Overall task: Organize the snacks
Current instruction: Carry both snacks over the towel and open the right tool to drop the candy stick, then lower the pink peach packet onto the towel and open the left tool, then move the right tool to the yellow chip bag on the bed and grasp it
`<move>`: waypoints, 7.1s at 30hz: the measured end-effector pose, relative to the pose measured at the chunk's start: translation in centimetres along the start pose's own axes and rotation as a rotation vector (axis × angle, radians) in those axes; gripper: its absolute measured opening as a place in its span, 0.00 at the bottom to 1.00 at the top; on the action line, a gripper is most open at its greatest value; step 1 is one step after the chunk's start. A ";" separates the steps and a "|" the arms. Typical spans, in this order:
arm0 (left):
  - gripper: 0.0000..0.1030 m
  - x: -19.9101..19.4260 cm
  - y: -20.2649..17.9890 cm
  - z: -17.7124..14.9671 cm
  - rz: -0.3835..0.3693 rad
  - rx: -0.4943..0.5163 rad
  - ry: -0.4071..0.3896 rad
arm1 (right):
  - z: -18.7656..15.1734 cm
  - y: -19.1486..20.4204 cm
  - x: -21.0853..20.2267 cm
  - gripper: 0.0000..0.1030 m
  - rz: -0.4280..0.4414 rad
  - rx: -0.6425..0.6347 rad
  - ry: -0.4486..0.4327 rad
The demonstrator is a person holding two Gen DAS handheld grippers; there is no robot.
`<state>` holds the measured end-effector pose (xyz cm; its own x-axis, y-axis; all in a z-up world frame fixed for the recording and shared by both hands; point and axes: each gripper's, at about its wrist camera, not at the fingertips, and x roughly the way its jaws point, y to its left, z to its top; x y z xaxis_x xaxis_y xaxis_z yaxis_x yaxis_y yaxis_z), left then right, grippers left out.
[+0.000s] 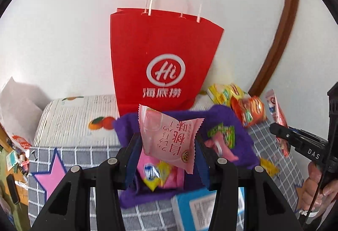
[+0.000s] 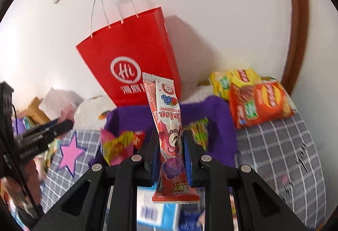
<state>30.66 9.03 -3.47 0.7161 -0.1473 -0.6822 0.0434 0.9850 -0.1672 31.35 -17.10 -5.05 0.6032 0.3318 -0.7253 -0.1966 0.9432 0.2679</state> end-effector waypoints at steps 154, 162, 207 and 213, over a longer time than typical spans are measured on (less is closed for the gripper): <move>0.62 6.0 -0.7 -0.1 -0.095 -0.054 0.195 | -4.5 -4.3 1.3 0.40 -0.188 -0.050 0.097; 0.62 4.9 -2.0 -0.1 -0.122 -0.024 0.178 | -10.2 -9.7 1.1 0.44 -0.299 0.053 0.154; 0.62 -3.7 -6.3 -8.0 -0.081 0.106 0.190 | -19.1 -4.9 0.0 0.45 -0.180 0.067 0.138; 0.62 -5.6 -7.8 -10.9 -0.079 0.147 0.198 | -20.2 -3.4 -2.2 0.44 -0.118 0.085 0.139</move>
<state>18.70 1.22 -6.13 0.5567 -0.2253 -0.7996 0.2055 0.9700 -0.1303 15.06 -20.66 -17.18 0.5049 0.2239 -0.8336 -0.0612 0.9726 0.2242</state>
